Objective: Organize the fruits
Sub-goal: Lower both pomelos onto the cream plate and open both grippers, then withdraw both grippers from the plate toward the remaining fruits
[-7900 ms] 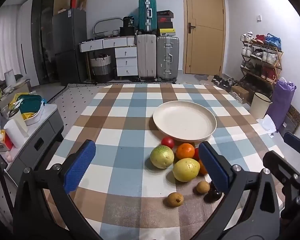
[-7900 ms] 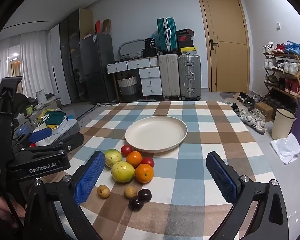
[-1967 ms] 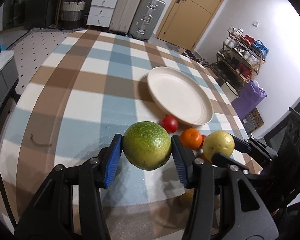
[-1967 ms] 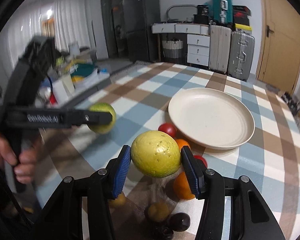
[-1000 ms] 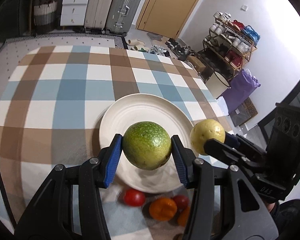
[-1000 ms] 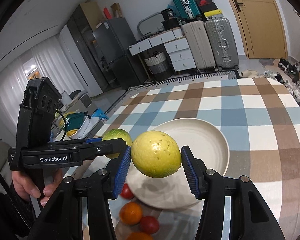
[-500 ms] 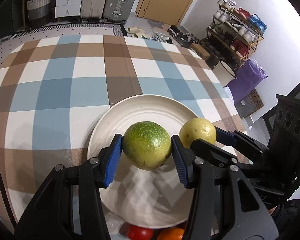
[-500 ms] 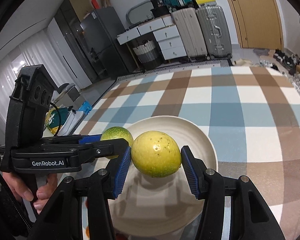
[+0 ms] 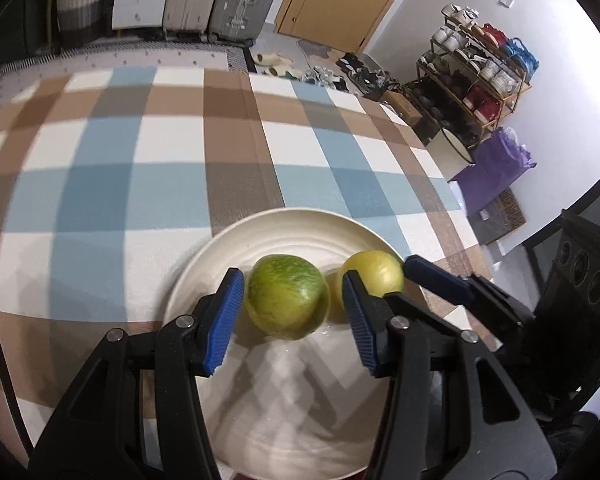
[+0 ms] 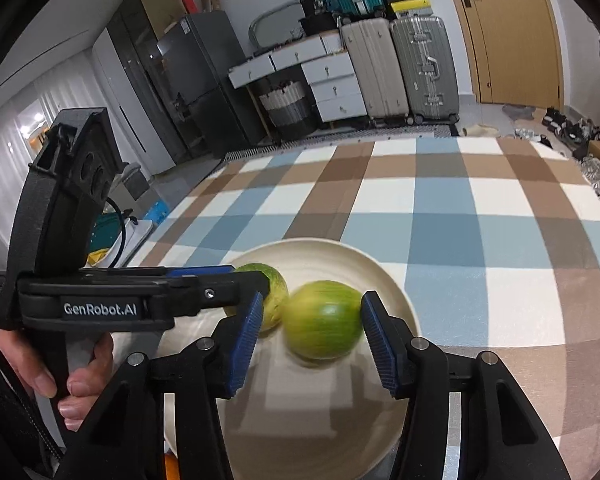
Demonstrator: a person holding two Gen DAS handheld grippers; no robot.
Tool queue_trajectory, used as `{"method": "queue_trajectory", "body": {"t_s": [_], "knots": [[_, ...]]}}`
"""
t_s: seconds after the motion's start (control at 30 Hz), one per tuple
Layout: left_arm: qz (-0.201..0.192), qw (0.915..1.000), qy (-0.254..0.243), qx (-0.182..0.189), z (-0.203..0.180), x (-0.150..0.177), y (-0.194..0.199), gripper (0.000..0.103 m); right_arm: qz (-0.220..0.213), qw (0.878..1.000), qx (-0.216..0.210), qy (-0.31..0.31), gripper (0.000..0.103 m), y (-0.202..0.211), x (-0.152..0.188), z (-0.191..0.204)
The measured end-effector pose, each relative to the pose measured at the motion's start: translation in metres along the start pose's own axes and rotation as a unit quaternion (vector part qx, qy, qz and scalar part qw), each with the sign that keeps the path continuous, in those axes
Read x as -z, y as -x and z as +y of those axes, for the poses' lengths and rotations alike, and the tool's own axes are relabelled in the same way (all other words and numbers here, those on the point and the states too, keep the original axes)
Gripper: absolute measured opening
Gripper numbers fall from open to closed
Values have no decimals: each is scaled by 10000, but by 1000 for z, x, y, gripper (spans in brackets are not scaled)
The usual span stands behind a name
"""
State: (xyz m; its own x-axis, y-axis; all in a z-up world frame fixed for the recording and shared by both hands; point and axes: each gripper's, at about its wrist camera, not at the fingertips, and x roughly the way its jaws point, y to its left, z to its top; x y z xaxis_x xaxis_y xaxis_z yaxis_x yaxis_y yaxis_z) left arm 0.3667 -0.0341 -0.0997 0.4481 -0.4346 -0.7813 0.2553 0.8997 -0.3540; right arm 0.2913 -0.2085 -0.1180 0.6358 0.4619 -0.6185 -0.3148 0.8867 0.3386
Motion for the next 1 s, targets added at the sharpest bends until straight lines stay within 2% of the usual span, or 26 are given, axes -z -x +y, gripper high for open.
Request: {"method": "queue_trajectory", "body": {"t_s": [0.3,0.57,0.63,0.7,0.77,0.87,0.93,1.0], "knots": [[-145,9998,-50,-136,-4,14,37,51,-354,9994,39,-22,54,42,6,9],[-409,9975,-250,-520,-13,53,83,57,-510,9986,93,141,54,75,19,32],[-460,9972,-226,-538,-13,62,92,59,-554,9982,120,177,57,82,24,38],[-531,9964,-234,-625,-13,73,102,62,-612,9978,135,193,64,89,28,43],[-590,9956,-262,-678,-15,81,111,63,-671,9974,99,226,65,95,34,49],[-694,9930,-300,-909,-17,95,125,72,-724,9968,112,313,66,105,41,58],[-843,9882,-388,-1220,-20,106,137,80,-799,9961,148,354,74,114,46,64],[-979,9841,-499,-1395,-24,117,148,82,-946,9946,162,387,84,123,52,70]]}}
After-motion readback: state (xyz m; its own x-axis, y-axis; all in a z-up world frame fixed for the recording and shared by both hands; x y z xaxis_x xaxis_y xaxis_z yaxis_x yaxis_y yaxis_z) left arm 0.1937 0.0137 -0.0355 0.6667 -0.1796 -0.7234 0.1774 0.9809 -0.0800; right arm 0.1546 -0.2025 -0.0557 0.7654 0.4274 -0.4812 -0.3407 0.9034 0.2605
